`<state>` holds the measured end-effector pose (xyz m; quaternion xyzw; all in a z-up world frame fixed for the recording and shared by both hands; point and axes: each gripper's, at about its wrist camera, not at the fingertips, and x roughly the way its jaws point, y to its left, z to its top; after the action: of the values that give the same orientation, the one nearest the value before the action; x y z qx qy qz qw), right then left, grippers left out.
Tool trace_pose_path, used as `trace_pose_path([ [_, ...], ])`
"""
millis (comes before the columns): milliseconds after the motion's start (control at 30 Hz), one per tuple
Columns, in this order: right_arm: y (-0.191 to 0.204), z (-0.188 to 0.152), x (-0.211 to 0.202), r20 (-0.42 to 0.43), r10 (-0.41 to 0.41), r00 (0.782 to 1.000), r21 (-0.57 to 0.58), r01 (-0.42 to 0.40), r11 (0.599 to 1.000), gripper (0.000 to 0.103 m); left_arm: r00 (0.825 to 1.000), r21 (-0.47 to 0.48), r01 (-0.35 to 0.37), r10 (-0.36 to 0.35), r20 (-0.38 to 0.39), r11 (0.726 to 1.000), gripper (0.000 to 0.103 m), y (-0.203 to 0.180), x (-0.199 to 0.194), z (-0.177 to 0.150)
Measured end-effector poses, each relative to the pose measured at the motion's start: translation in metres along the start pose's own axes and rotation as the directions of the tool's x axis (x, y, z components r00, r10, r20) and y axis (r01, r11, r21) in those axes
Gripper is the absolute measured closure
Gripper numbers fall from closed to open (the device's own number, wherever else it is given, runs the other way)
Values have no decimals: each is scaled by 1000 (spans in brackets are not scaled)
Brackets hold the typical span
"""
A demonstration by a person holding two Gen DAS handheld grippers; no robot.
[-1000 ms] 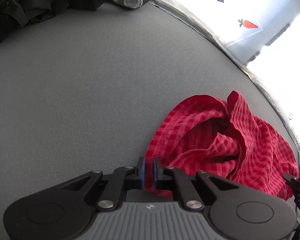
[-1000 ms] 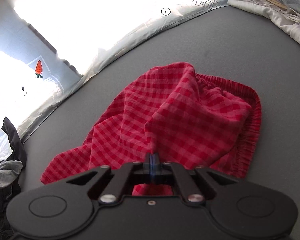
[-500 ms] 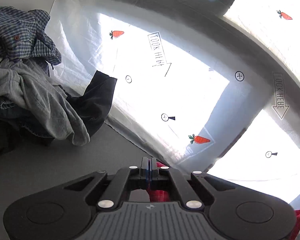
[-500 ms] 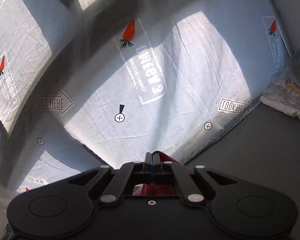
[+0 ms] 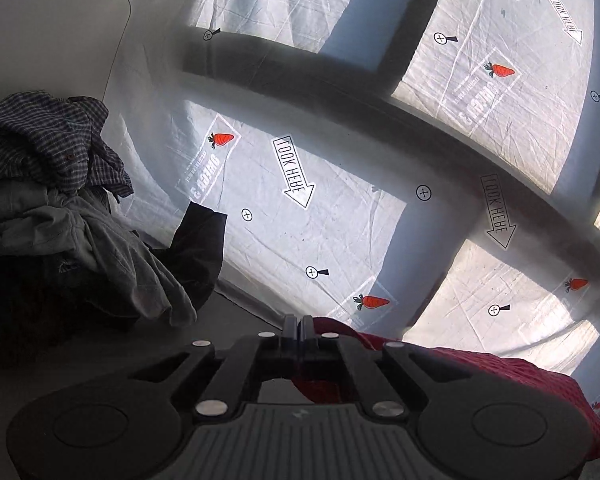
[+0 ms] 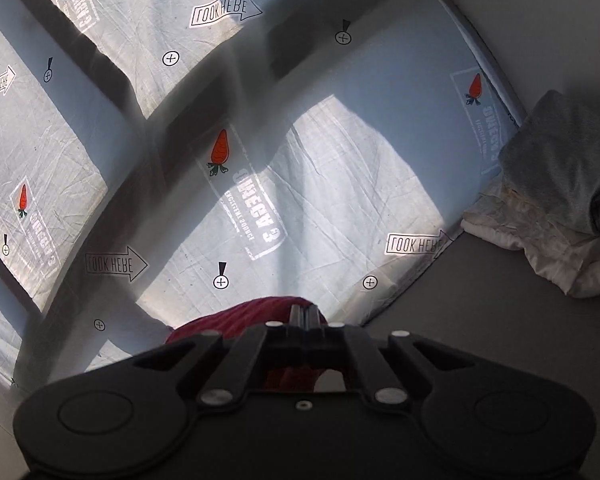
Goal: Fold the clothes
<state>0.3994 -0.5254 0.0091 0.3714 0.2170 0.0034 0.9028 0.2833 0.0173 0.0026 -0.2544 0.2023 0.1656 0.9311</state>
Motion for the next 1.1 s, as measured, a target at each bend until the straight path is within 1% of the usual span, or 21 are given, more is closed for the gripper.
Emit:
trace_pose_path([
  [33, -14, -11, 3, -49, -41, 998, 7, 42, 999, 103, 997, -16, -28, 27, -76, 999, 102, 9, 6, -20],
  [67, -28, -25, 7, -102, -104, 989, 0, 104, 995, 102, 987, -20, -62, 58, -147, 998, 102, 17, 11, -39],
  [100, -41, -39, 11, -156, -180, 971, -20, 179, 984, 99, 972, -19, -97, 91, -217, 995, 102, 25, 17, -58],
  [133, -54, -53, 16, -208, -255, 944, -44, 252, 967, 98, 952, -23, -129, 118, -281, 991, 102, 34, 20, -77],
  [167, -66, -65, 18, -248, -306, 919, -54, 302, 952, 98, 929, -29, -160, 141, -342, 987, 102, 43, 23, -95],
  [200, -76, -74, 18, -276, -321, 906, -38, 323, 946, 97, 912, -41, -179, 150, -382, 983, 102, 51, 24, -107],
  [233, -87, -82, 16, -301, -322, 898, -11, 334, 942, 96, 906, -55, -187, 151, -396, 981, 102, 57, 22, -111],
  [267, -94, -87, 15, -316, -321, 893, 12, 342, 940, 92, 903, -70, -194, 151, -403, 978, 101, 61, 19, -113],
  [300, -95, -89, 14, -315, -321, 893, 14, 343, 939, 89, 906, -81, -197, 150, -395, 977, 99, 65, 18, -111],
  [367, -91, -88, 13, -302, -326, 896, -10, 339, 941, 85, 918, -92, -197, 150, -367, 976, 89, 69, 17, -103],
  [467, -79, -85, 21, -284, -318, 904, -58, 315, 947, 83, 927, -60, -182, 151, -342, 981, 88, 64, 26, -89],
  [600, -60, -82, 39, -276, -308, 910, -132, 282, 950, 82, 932, -15, -148, 134, -336, 989, 87, 43, 47, -79],
  [767, -46, -77, 63, -286, -304, 909, -210, 251, 945, 80, 932, 22, -98, 99, -349, 995, 83, 13, 67, -80],
  [900, -45, -67, 86, -293, -317, 902, -240, 251, 938, 80, 926, 39, -56, 66, -373, 998, 81, -14, 90, -82],
  [1000, -42, -58, 106, -291, -318, 902, -258, 246, 934, 79, 920, 71, -33, 58, -388, 997, 80, -39, 111, -81],
  [1100, -38, -51, 130, -296, -321, 900, -291, 236, 927, 76, 914, 131, -2, 55, -402, 991, 73, -62, 137, -80],
])
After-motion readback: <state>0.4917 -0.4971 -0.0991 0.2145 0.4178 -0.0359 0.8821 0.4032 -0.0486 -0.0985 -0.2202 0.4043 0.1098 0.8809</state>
